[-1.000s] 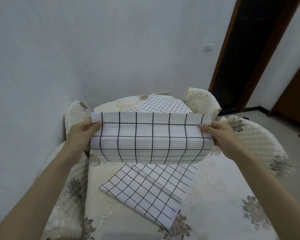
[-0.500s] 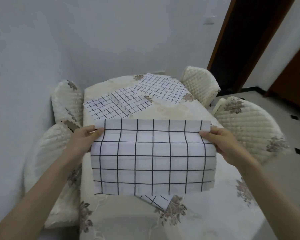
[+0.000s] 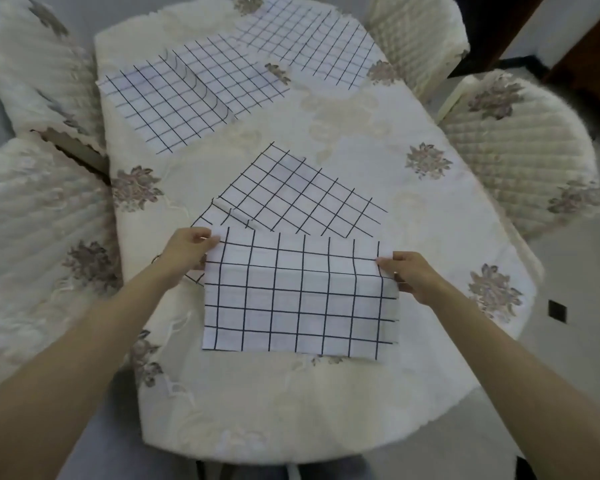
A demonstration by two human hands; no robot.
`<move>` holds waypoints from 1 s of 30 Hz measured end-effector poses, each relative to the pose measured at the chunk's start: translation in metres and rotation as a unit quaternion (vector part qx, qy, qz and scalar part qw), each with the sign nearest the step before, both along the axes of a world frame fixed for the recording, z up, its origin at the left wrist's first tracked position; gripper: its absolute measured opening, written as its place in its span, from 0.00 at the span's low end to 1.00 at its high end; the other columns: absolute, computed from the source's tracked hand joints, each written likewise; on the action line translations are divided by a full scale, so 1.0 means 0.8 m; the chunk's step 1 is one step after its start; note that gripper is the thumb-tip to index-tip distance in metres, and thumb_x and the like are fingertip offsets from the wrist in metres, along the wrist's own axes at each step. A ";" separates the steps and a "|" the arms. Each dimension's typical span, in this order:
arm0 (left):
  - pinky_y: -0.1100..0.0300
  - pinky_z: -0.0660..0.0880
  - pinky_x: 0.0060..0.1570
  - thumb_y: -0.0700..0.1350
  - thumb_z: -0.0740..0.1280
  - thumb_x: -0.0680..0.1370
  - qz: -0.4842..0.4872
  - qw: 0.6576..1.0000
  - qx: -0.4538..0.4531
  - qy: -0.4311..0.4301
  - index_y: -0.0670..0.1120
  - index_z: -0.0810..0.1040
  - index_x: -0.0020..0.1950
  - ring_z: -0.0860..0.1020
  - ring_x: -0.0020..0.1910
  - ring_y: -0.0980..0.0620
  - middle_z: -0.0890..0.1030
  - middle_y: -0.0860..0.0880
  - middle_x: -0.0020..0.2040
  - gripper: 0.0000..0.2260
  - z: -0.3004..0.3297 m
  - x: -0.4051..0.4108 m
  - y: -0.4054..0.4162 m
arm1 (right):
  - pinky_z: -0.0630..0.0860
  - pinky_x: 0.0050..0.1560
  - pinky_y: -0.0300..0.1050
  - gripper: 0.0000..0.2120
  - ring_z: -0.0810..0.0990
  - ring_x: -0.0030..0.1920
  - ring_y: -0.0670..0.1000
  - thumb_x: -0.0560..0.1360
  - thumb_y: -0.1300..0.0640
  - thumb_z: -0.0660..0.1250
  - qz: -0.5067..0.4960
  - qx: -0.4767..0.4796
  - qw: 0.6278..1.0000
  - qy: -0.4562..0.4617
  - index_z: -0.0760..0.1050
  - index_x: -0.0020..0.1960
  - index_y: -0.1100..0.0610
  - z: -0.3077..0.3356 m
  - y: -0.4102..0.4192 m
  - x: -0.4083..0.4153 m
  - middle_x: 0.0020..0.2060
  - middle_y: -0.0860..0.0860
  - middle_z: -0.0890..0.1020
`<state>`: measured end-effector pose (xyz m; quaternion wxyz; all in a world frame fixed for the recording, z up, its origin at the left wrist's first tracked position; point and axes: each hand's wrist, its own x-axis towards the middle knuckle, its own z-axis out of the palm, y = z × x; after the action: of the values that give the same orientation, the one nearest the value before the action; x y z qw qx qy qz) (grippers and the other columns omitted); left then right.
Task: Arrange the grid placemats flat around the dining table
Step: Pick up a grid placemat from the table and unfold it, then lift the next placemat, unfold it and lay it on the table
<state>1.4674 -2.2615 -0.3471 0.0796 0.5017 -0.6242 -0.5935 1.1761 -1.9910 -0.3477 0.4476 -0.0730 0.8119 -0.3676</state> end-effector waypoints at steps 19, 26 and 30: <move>0.66 0.79 0.29 0.34 0.70 0.74 0.052 0.998 0.000 -0.041 0.42 0.78 0.46 0.80 0.28 0.54 0.79 0.43 0.39 0.05 -0.055 0.017 -0.014 | 0.69 0.36 0.43 0.18 0.71 0.29 0.49 0.74 0.63 0.70 -0.001 0.010 1.000 0.009 0.71 0.28 0.53 -0.032 0.010 0.033 0.21 0.43 0.74; 0.65 0.79 0.31 0.35 0.72 0.73 0.071 0.995 -0.035 -0.063 0.43 0.79 0.46 0.77 0.35 0.49 0.79 0.44 0.39 0.05 -0.047 0.051 -0.053 | 0.80 0.38 0.48 0.11 0.77 0.33 0.54 0.73 0.62 0.72 0.057 0.001 0.998 -0.014 0.72 0.36 0.63 -0.032 -0.013 0.074 0.31 0.56 0.78; 0.71 0.76 0.28 0.34 0.71 0.74 0.071 0.994 -0.043 -0.069 0.42 0.78 0.44 0.76 0.35 0.50 0.78 0.45 0.37 0.05 -0.046 0.067 -0.071 | 0.72 0.27 0.42 0.17 0.71 0.24 0.52 0.73 0.62 0.73 0.090 0.007 0.996 0.000 0.68 0.30 0.60 -0.036 -0.033 0.088 0.22 0.52 0.71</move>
<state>1.5212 -2.3184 -0.3838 0.0997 0.5805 -0.6157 -0.5234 1.2465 -2.0178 -0.3764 0.4790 -0.1428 0.8046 -0.3205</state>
